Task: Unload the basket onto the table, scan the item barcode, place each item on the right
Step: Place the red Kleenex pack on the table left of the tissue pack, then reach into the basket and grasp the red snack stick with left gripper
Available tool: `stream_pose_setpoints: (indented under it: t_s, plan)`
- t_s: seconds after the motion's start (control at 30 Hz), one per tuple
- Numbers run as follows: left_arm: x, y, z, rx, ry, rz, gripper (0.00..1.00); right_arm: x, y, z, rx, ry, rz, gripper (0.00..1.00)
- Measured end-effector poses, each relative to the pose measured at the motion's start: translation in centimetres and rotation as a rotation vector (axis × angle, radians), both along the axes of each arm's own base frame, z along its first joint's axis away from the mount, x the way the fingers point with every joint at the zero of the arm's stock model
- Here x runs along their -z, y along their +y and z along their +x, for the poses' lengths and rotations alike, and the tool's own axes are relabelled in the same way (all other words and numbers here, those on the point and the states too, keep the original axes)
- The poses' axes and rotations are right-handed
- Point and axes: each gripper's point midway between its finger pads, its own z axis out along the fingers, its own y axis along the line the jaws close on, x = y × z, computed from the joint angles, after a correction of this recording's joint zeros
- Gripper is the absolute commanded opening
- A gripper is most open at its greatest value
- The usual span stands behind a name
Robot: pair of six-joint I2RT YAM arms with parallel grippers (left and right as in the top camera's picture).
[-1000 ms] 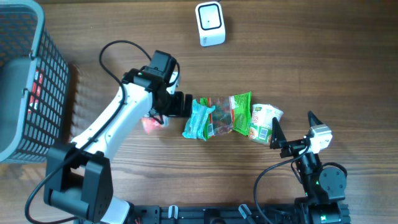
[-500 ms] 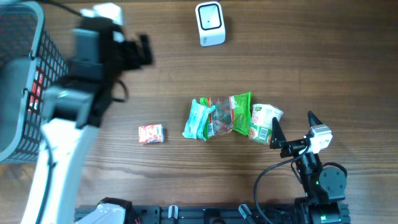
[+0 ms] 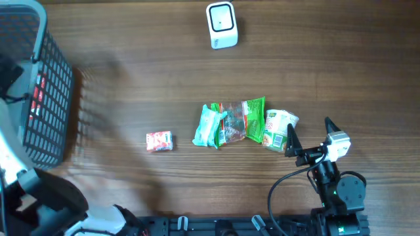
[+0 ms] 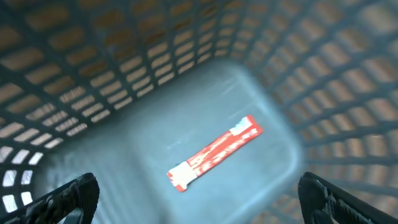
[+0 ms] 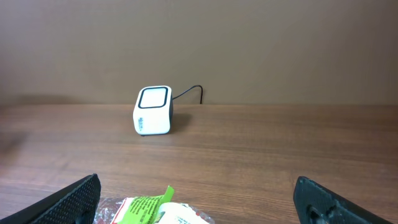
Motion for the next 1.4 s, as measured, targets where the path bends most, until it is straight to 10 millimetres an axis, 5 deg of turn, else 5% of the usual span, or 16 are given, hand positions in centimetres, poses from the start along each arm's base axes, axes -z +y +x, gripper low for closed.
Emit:
stream_pose_setpoints:
  t_s: [0.17,0.43,0.53,0.63,0.77,0.8,0.83,1.03,1.1,1.17,1.27,1.3,1.33,1.37,1.4]
  plan:
    - [5.0,2.1,-0.1,-0.013,0.032,-0.116,1.00,0.0,0.0,0.0,0.000,0.000,0.000,1.00]
    - [13.4,2.7,1.0,-0.005,0.133,-0.236,0.99,0.0,0.0,0.0,0.000,0.000,0.000,1.00]
    - [16.3,2.5,1.0,-0.006,0.176,-0.277,0.91,0.0,0.0,0.0,0.000,0.000,0.000,1.00]
    - [18.4,2.1,1.2,0.012,0.194,-0.320,0.78,0.0,0.0,0.0,0.000,0.000,0.000,1.00]
    - [19.6,1.5,1.2,0.053,0.219,-0.347,0.31,0.0,0.0,0.0,0.000,0.000,0.000,1.00]
    - [19.7,1.4,1.1,0.055,0.224,-0.350,0.11,0.0,0.0,0.0,0.000,0.000,0.000,1.00]
    - [19.7,1.3,1.0,0.056,0.226,-0.359,0.04,0.0,0.0,0.0,0.000,0.000,0.000,1.00]
    - [19.5,0.6,0.7,0.067,0.239,-0.385,0.04,0.0,0.0,0.0,0.000,0.000,0.000,1.00]
    - [17.6,0.6,0.7,0.053,0.208,-0.372,0.04,0.0,0.0,0.0,0.000,0.000,0.000,1.00]
    - [13.2,0.9,1.1,0.031,0.121,-0.318,0.04,0.0,0.0,0.0,0.000,0.000,0.000,1.00]
    - [-1.0,0.9,1.1,-0.010,-0.176,-0.130,0.04,0.0,0.0,0.0,0.000,0.000,0.000,1.00]
    - [-7.7,-0.4,-0.2,-0.017,-0.317,-0.056,0.04,0.0,0.0,0.0,0.000,0.000,0.000,1.00]
    - [-11.5,-1.7,-1.1,-0.006,-0.401,-0.020,0.04,0.0,0.0,0.0,0.000,0.000,0.000,1.00]
    - [-16.9,-5.3,-2.9,0.047,-0.523,0.010,0.04,0.0,0.0,0.0,0.000,0.000,0.000,1.00]
    - [-18.5,-7.7,-3.5,0.092,-0.558,0.000,0.04,0.0,0.0,0.0,0.000,0.000,0.000,1.00]
